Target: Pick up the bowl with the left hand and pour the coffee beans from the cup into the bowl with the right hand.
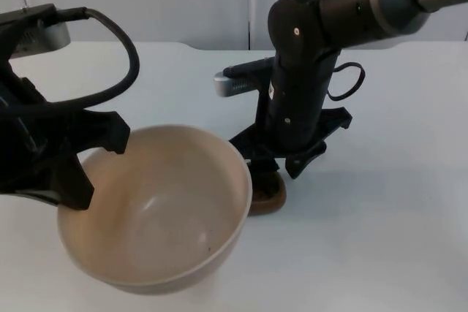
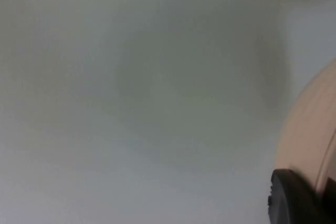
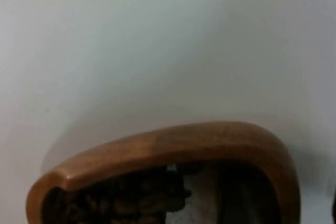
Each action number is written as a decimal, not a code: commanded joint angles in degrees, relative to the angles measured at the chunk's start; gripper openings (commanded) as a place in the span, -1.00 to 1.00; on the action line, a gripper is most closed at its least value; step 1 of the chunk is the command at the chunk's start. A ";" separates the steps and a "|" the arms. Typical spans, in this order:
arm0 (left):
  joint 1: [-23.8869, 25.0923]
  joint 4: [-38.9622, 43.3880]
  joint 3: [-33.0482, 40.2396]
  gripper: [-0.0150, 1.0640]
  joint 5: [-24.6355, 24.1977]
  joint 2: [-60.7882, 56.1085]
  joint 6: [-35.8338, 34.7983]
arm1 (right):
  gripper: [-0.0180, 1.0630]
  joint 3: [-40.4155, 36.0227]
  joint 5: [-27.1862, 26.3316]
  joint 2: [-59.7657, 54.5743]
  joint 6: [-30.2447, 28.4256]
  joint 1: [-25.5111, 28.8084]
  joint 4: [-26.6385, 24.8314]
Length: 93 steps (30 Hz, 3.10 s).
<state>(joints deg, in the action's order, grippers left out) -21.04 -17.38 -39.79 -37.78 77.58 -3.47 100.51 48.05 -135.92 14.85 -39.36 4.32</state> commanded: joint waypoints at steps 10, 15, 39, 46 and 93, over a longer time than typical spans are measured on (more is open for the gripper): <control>-0.36 -1.06 0.16 -0.98 0.56 -0.40 -0.02 | -0.91 -0.10 -0.09 -0.07 -0.37 0.18 0.07; -0.36 -1.06 0.16 -0.98 0.56 -0.40 -0.02 | -0.97 -0.10 0.29 0.65 -0.37 0.18 0.07; -0.36 1.38 0.16 -0.98 1.85 -0.40 0.17 | -0.97 -0.10 16.04 16.94 -8.33 2.99 1.52; -0.36 1.38 0.16 -0.98 1.63 -0.40 0.17 | -0.97 -0.10 21.70 24.24 -11.70 4.28 1.93; -0.36 0.90 -8.52 -0.98 0.81 7.56 1.21 | -0.97 -0.10 21.91 35.38 -9.22 -11.25 13.31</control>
<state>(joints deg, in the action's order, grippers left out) -21.04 -15.79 -47.71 -37.60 84.89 -2.43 100.44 70.09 -100.34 4.99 -49.71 15.30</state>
